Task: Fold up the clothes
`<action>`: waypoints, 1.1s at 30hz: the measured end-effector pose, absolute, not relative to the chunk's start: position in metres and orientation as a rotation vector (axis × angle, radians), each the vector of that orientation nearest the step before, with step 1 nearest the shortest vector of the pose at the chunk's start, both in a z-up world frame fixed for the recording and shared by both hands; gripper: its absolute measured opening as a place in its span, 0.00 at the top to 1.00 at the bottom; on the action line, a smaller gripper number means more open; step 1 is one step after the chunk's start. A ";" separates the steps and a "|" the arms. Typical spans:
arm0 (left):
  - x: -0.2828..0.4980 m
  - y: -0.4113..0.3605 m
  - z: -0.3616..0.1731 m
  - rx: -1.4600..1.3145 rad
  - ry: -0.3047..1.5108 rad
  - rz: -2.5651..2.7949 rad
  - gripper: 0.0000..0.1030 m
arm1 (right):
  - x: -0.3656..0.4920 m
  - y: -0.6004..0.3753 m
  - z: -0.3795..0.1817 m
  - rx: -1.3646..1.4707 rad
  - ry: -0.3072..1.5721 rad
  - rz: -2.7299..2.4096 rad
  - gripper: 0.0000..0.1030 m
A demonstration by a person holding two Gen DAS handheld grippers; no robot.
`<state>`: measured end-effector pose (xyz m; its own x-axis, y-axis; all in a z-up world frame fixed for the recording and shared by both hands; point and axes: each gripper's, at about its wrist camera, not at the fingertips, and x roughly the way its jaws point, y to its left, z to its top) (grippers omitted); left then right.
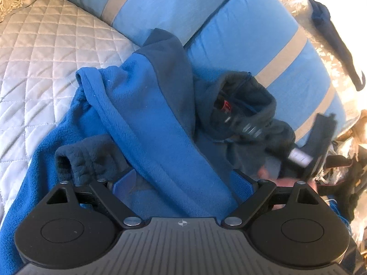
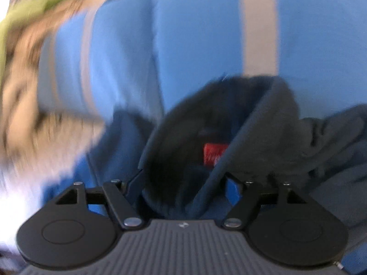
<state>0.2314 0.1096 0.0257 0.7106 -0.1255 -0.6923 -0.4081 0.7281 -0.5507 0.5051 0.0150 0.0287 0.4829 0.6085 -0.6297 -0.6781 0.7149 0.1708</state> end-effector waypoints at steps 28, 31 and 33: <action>0.152 0.101 0.108 -0.408 0.528 0.203 0.13 | 0.297 -0.252 0.149 -0.068 0.666 0.508 0.00; 0.124 0.092 0.131 -0.308 0.530 0.166 0.13 | 0.270 -0.283 0.156 -0.104 0.659 0.521 0.00; 0.108 0.086 0.141 -0.242 0.549 0.156 0.13 | 0.253 -0.298 0.157 -0.137 0.659 0.536 0.00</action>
